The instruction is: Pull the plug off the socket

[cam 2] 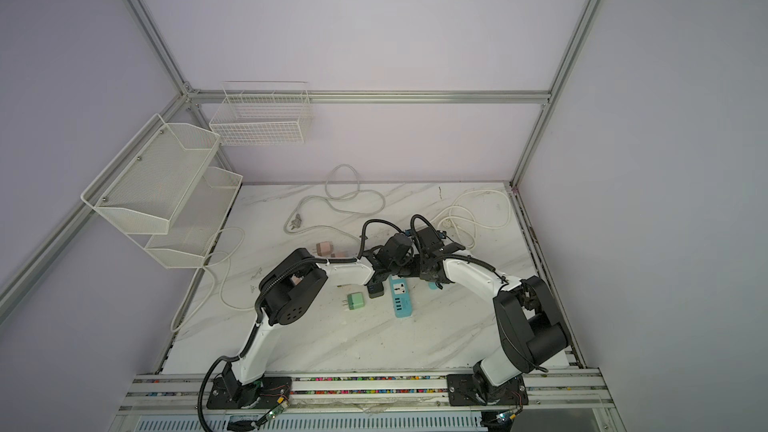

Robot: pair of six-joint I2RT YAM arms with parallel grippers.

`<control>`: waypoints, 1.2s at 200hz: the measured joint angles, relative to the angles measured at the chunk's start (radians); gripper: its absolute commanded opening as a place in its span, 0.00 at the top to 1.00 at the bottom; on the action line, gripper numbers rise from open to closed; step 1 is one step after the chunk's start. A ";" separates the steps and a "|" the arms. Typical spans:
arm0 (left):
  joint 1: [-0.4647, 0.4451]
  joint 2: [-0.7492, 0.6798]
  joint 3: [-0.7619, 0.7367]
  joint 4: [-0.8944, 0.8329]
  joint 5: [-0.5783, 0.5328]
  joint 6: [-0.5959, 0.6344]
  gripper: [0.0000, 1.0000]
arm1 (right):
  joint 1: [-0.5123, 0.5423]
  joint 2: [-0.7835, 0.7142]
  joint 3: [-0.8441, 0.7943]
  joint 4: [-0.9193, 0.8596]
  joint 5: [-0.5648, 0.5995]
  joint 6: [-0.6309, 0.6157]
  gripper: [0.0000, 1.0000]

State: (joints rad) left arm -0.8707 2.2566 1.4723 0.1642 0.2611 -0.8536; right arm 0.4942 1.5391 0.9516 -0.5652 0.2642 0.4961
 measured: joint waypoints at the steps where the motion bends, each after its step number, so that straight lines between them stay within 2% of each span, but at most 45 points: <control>1: 0.000 0.000 0.000 0.001 0.000 0.000 0.68 | 0.000 0.000 0.000 0.000 0.000 0.000 0.94; 120: 0.006 -0.005 -0.026 0.064 0.053 -0.002 0.67 | -0.006 -0.026 -0.005 -0.003 -0.022 -0.007 0.96; 146: 0.008 -0.005 -0.029 0.076 0.065 -0.004 0.64 | -0.007 -0.050 -0.023 0.006 -0.031 -0.008 0.97; 182: 0.015 -0.007 -0.037 0.091 0.085 -0.030 0.59 | -0.012 -0.072 -0.035 0.010 -0.062 -0.007 0.97; 240: 0.027 -0.011 -0.076 0.180 0.115 -0.106 0.57 | -0.031 -0.091 -0.036 0.013 -0.121 0.011 0.98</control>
State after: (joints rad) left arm -0.8433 2.2452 1.3960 0.3447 0.3759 -0.9600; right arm 0.4637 1.4479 0.9157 -0.5518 0.1432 0.5068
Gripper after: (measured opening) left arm 0.424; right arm 0.307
